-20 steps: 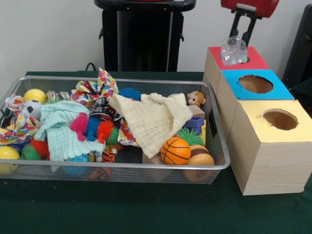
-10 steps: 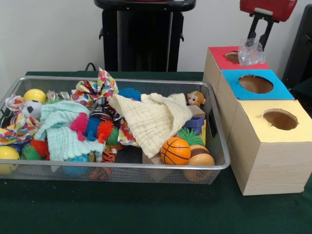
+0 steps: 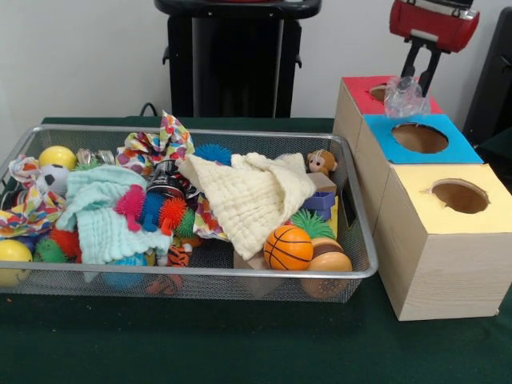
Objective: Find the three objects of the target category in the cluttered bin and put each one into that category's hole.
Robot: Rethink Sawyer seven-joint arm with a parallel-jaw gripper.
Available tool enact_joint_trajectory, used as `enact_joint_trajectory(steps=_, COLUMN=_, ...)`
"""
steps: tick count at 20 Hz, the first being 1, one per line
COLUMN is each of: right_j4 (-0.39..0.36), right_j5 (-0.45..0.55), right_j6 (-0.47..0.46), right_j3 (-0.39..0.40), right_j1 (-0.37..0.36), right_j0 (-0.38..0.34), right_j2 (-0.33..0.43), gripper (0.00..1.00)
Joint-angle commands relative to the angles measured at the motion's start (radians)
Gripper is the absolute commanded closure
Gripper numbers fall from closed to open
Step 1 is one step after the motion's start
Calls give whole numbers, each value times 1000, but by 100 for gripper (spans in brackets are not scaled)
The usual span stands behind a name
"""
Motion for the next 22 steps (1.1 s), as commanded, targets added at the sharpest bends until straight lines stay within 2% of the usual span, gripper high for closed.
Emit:
enact_joint_trajectory(steps=1, right_j4=52, right_j5=-48, right_j6=269, right_j3=99, right_j1=65, right_j0=3, right_j2=28, gripper=100)
enact_joint_trajectory(steps=7, right_j4=74, right_j5=-65, right_j6=278, right_j3=91, right_j1=95, right_j0=14, right_j2=30, gripper=100)
enact_joint_trajectory(steps=12, right_j4=102, right_j5=-40, right_j6=295, right_j3=74, right_j1=104, right_j0=46, right_j2=16, gripper=100)
enact_joint_trajectory(steps=22, right_j4=133, right_j5=-13, right_j6=256, right_j3=49, right_j1=111, right_j0=39, right_j2=-3, gripper=100)
